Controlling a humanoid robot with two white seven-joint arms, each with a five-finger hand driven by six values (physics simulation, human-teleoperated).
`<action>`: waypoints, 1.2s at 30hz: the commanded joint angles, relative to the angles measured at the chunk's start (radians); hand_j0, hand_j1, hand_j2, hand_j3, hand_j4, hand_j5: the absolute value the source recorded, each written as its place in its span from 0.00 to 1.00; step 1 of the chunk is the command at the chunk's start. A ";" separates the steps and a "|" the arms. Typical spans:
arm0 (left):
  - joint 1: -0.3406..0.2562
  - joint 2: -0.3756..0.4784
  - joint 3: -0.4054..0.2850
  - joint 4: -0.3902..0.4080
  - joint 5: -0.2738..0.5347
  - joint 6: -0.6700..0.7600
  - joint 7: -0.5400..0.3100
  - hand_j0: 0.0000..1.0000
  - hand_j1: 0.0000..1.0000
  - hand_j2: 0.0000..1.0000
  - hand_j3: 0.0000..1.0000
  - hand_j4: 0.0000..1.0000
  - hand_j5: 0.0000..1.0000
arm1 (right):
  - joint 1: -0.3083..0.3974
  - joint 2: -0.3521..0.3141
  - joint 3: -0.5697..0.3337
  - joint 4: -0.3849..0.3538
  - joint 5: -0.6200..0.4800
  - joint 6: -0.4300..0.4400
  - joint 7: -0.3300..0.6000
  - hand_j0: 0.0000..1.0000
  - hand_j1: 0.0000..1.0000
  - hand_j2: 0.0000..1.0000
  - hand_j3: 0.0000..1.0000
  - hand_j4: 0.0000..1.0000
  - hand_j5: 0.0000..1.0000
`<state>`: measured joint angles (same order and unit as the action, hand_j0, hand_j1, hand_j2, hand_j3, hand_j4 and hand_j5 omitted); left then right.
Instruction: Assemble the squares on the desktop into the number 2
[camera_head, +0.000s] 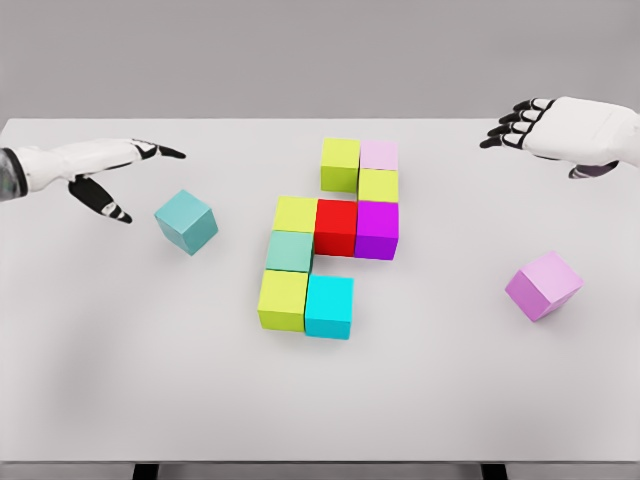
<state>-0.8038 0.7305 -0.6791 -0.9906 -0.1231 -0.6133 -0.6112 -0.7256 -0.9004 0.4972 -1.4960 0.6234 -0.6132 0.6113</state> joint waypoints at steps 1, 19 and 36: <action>-0.002 -0.014 -0.017 0.001 0.003 0.002 0.000 1.00 1.00 1.00 1.00 1.00 1.00 | -0.003 -0.008 0.015 -0.003 -0.024 0.002 0.000 1.00 1.00 1.00 1.00 1.00 1.00; -0.003 -0.031 -0.066 -0.033 -0.029 0.002 0.000 1.00 1.00 1.00 1.00 1.00 1.00 | 0.043 -0.293 0.112 -0.003 -0.206 0.002 0.000 1.00 1.00 1.00 1.00 1.00 1.00; -0.002 -0.068 -0.089 -0.016 -0.132 0.002 0.000 1.00 1.00 1.00 1.00 1.00 1.00 | 0.081 -0.279 0.239 -0.082 -0.205 0.002 0.000 1.00 1.00 1.00 1.00 1.00 1.00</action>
<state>-0.8053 0.6660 -0.7672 -1.0095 -0.2564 -0.6134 -0.6112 -0.6366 -1.1806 0.7252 -1.5743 0.4215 -0.6131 0.6112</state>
